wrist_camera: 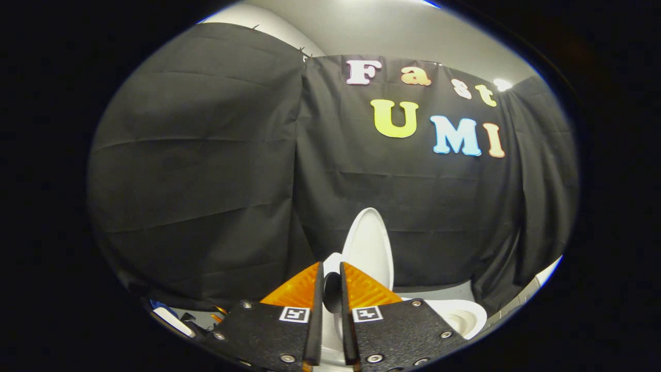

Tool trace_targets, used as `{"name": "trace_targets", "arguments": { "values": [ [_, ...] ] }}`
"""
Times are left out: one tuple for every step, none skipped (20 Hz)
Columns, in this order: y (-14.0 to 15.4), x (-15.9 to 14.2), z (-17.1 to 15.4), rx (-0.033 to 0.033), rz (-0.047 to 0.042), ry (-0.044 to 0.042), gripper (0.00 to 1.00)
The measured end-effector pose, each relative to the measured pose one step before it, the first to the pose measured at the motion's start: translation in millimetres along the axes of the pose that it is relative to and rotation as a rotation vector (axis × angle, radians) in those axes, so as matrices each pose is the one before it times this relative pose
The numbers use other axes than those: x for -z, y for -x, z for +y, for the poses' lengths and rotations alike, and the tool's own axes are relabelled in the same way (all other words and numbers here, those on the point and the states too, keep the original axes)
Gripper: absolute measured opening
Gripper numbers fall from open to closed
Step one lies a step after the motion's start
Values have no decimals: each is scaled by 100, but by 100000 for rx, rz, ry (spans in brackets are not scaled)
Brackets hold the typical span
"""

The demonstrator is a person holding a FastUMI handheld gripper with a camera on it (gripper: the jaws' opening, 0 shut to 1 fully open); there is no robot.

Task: Open the toilet lid.

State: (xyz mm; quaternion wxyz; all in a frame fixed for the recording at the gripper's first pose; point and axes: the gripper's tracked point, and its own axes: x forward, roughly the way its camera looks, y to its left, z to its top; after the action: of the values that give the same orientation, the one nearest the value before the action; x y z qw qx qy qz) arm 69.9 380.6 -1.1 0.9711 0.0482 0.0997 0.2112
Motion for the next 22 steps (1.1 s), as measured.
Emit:
{"name": "trace_targets", "arguments": {
  "values": [
    [418,-242,226,-4439,-331,-5480,37],
    [435,-421,400,-4582,-1324,-6651,47],
    [668,-724,-166,-2007,-2244,-5888,57],
    [1087,-1229,-436,-839,-2984,-4909,66],
    [948,-1210,-206,-245,-3165,-3417,76],
    [1006,-1211,-371,-54,-2237,-2695,86],
    [581,-465,-393,-646,-588,-2008,95],
    [803,-767,-582,-63,-928,-266,96],
    [1192,-1142,-1026,1351,-1327,1545,96],
    [930,-1373,-1439,2087,-1673,2614,96],
    [964,-1038,-1656,2045,-1799,2415,95],
    [792,-1157,-1370,1018,-2246,1367,95],
    [777,-721,-1244,617,-2268,599,95],
    [825,-1009,-1232,123,-2376,817,96],
    [1052,-876,-1391,1153,-2168,2587,95],
    [1020,-904,-2099,2565,-1729,4321,95],
    [1096,-675,-2198,2797,-1658,4867,95],
    [1033,-415,-2168,3083,-1107,4127,95],
    [914,171,-2119,3047,-538,3409,95],
    [755,142,-2069,2624,-552,2327,95],
    [816,408,-1672,2493,-123,1145,96],
    [633,415,-1766,2051,255,275,95]
  ]
}}
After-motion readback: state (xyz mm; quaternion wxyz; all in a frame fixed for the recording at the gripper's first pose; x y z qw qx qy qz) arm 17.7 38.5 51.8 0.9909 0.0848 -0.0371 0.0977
